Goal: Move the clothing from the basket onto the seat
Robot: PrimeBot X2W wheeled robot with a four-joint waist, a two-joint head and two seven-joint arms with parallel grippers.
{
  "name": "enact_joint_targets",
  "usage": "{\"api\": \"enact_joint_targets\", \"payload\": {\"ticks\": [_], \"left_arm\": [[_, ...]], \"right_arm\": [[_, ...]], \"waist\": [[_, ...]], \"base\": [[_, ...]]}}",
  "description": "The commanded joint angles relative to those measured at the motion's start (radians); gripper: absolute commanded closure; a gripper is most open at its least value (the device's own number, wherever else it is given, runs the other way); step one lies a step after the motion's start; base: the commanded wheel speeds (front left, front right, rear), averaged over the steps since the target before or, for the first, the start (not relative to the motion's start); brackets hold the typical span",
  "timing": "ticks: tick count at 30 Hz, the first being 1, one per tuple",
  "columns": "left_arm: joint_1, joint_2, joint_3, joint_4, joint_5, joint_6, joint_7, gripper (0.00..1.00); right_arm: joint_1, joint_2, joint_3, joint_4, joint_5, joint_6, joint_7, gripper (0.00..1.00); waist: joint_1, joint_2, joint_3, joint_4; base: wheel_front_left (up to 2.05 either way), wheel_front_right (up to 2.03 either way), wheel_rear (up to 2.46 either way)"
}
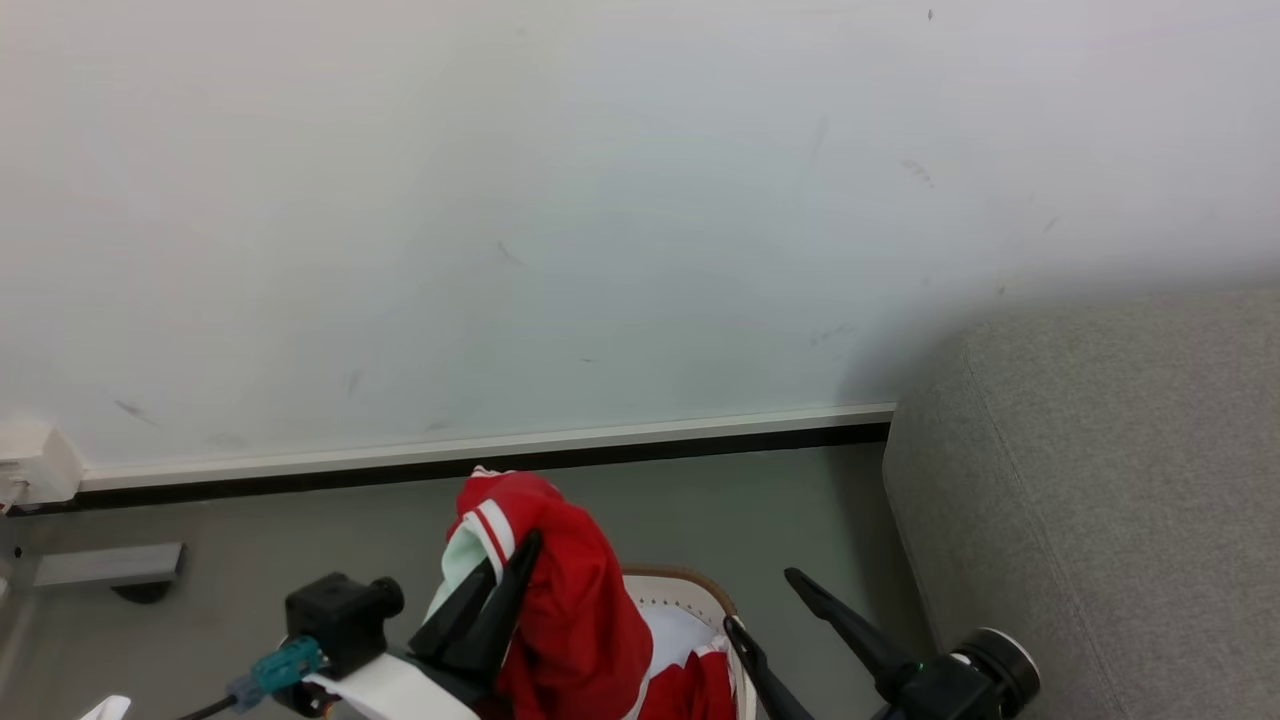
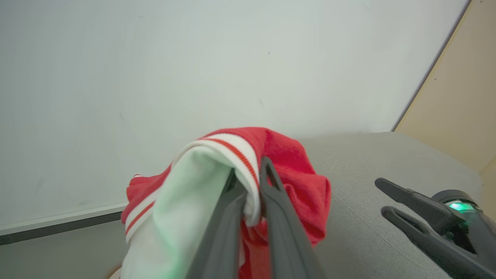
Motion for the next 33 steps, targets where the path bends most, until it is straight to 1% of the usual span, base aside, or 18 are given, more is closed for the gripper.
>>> {"api": "enact_joint_targets", "payload": {"ticks": [1, 5, 11, 14, 17, 18, 19, 21, 25, 26, 27, 28, 29, 33], "left_arm": [[0.013, 0.005, -0.001, -0.018, -0.003, 0.001, 0.006, 1.00], [0.009, 0.001, -0.025, -0.048, -0.006, -0.013, 0.031, 1.00], [-0.017, -0.002, -0.062, -0.065, -0.004, -0.036, 0.063, 1.00], [-0.025, -0.011, -0.091, -0.076, -0.017, -0.059, 0.081, 1.00], [-0.029, -0.014, -0.114, -0.082, -0.026, -0.073, 0.097, 1.00], [-0.030, -0.016, -0.119, -0.084, -0.028, -0.075, 0.100, 1.00], [-0.031, -0.019, -0.125, -0.086, -0.030, -0.078, 0.102, 1.00], [-0.031, -0.020, -0.132, -0.086, -0.032, -0.080, 0.106, 1.00], [-0.028, -0.014, -0.135, -0.075, -0.025, -0.076, 0.101, 1.00], [-0.027, -0.014, -0.131, -0.074, -0.023, -0.071, 0.094, 0.80], [-0.026, -0.013, -0.127, -0.071, -0.018, -0.068, 0.087, 0.56], [-0.026, -0.012, -0.125, -0.067, -0.013, -0.063, 0.081, 0.02], [-0.025, -0.013, -0.122, -0.065, -0.011, -0.060, 0.075, 0.00], [-0.024, -0.019, -0.115, -0.055, -0.004, -0.051, 0.054, 0.00]], "right_arm": [[-0.035, -0.021, 0.044, 0.011, 0.024, -0.002, 0.000, 0.00], [-0.122, -0.046, 0.161, 0.038, 0.075, -0.002, 0.000, 0.00], [-0.244, -0.061, 0.346, 0.081, 0.161, -0.002, 0.000, 0.00], [-0.295, -0.058, 0.405, 0.118, 0.190, -0.002, 0.000, 0.00], [-0.313, -0.042, 0.409, 0.155, 0.225, -0.002, 0.000, 0.00], [-0.317, -0.036, 0.399, 0.164, 0.232, -0.002, 0.000, 0.46], [-0.314, -0.028, 0.398, 0.167, 0.248, -0.002, 0.000, 1.00], [-0.306, -0.024, 0.408, 0.174, 0.270, -0.002, 0.000, 1.00], [-0.296, -0.029, 0.395, 0.169, 0.302, -0.002, 0.000, 1.00], [-0.292, -0.032, 0.387, 0.166, 0.305, -0.002, 0.000, 1.00], [-0.289, -0.034, 0.379, 0.163, 0.308, -0.002, 0.000, 1.00], [-0.285, -0.037, 0.368, 0.159, 0.310, -0.002, 0.000, 1.00], [-0.283, -0.041, 0.358, 0.155, 0.313, -0.002, 0.000, 1.00], [-0.275, -0.057, 0.313, 0.143, 0.313, -0.002, 0.000, 1.00]], "waist": [[0.0002, -0.0001, 0.000, -0.002], [0.0002, -0.0001, -0.001, -0.005], [0.0002, -0.0001, -0.001, -0.008], [0.0002, -0.0001, -0.002, -0.007], [0.0002, -0.0001, -0.003, 0.001], [0.0002, -0.0001, -0.003, 0.004], [0.0002, -0.0001, -0.003, 0.007], [0.0002, -0.0001, -0.003, 0.013], [0.0002, -0.0001, -0.001, 0.018], [0.0002, -0.0001, 0.000, 0.018], [0.0002, -0.0001, 0.001, 0.017], [0.0002, -0.0001, 0.001, 0.016], [0.0002, -0.0001, 0.002, 0.013], [0.0002, -0.0001, 0.005, 0.000]], "base": [[0.00, 0.00, 0.00], [0.00, 0.00, 0.00], [0.00, 0.00, 0.00], [0.00, 0.00, 0.00], [0.00, 0.00, 0.00], [0.00, 0.00, 0.00], [0.00, 0.00, 0.00], [0.00, 0.00, 0.00], [0.00, 0.00, 0.00], [0.00, 0.00, 0.00], [0.00, 0.00, 0.00], [0.00, 0.00, 0.00], [0.00, 0.00, 0.00], [0.00, 0.00, 0.00]]}}
